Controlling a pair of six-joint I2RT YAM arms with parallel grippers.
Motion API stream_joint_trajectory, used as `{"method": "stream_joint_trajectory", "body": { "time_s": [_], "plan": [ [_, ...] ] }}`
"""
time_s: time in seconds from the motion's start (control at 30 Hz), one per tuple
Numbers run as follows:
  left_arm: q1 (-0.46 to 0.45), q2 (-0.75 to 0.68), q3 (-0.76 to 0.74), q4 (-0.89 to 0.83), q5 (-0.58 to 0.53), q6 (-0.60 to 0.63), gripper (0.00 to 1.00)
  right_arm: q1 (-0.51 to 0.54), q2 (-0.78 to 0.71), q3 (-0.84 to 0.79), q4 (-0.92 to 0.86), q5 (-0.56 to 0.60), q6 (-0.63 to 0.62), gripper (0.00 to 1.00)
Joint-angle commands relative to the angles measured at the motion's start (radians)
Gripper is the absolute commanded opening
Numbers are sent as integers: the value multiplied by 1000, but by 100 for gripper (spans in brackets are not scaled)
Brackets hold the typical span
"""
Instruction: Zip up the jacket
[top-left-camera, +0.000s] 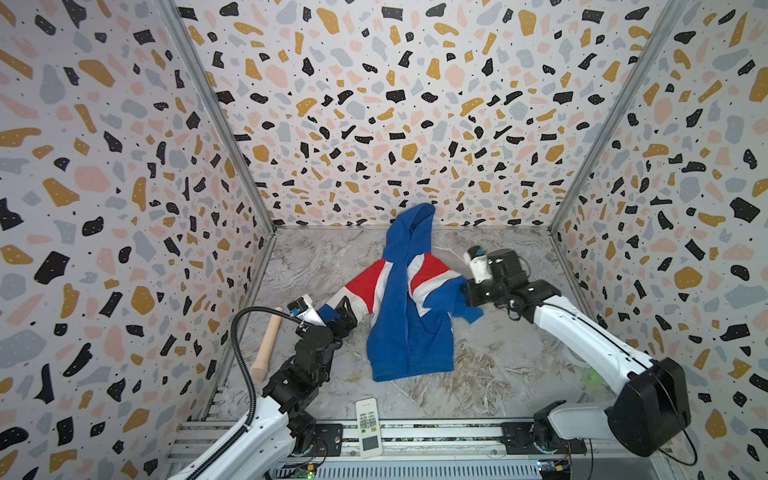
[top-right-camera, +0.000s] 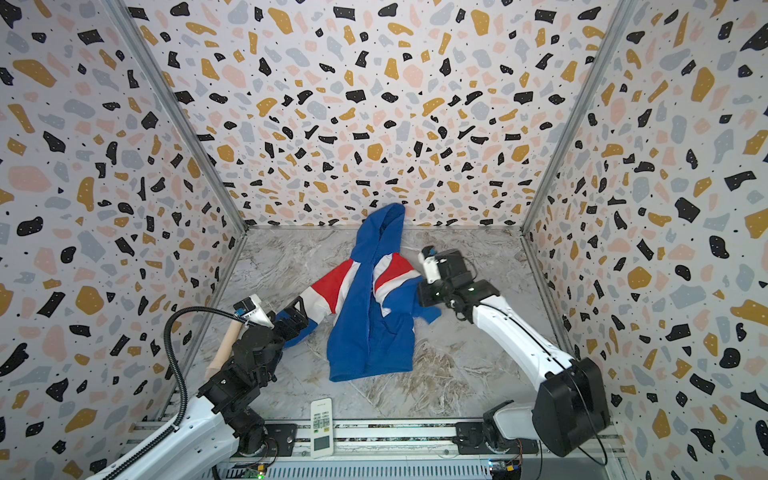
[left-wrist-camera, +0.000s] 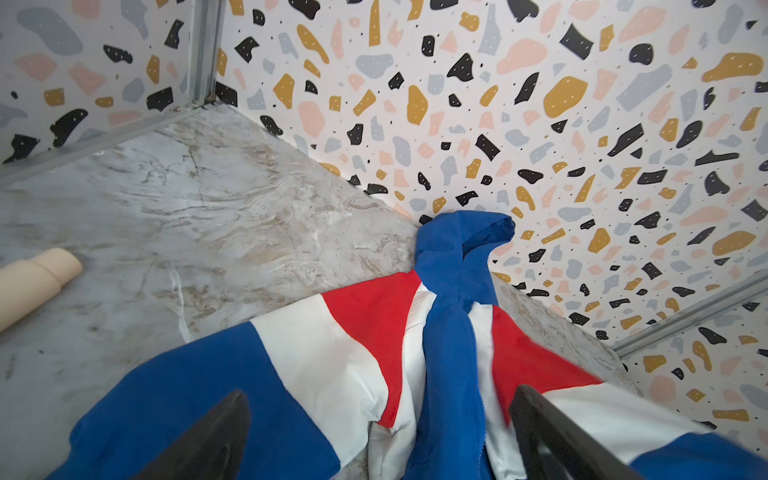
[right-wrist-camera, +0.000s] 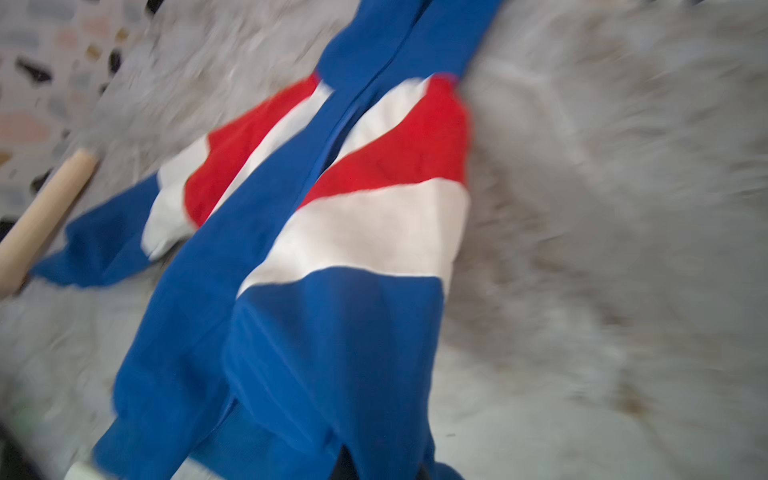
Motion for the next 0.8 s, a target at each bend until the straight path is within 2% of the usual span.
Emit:
{"method": "stream_joint_trajectory", "body": {
  "time_s": [0.0,0.03,0.07,0.1,0.13,0.2,0.37,0.47,0.53,0.63,0.77],
  "plan": [
    [3,61,24,16,29,-52,100,-207,-9,63,-62,310,-16,0],
    [3,83,35,17,46,-49,100,-272,15,75,-56,342,24,5],
    [3,107,50,17,61,-42,100,-341,49,84,-48,348,70,46],
    [3,127,66,12,75,-34,100,-392,84,95,-56,317,108,75],
    [3,141,80,4,89,-29,100,-420,117,114,-80,268,123,78],
    [3,158,101,-9,118,-17,100,-415,157,139,-128,214,138,79],
    [1,156,93,-15,183,-16,100,-231,82,41,-113,222,113,86],
    [-3,167,98,-12,241,-12,100,-114,47,7,-128,153,128,86],
    [-14,187,112,-20,278,-7,100,-19,21,-31,-106,97,148,83],
    [-57,228,139,-31,315,-5,99,99,-45,-147,11,6,222,70],
    [-130,277,150,18,341,-23,98,154,-127,-368,308,-215,343,64]
  ]
}}
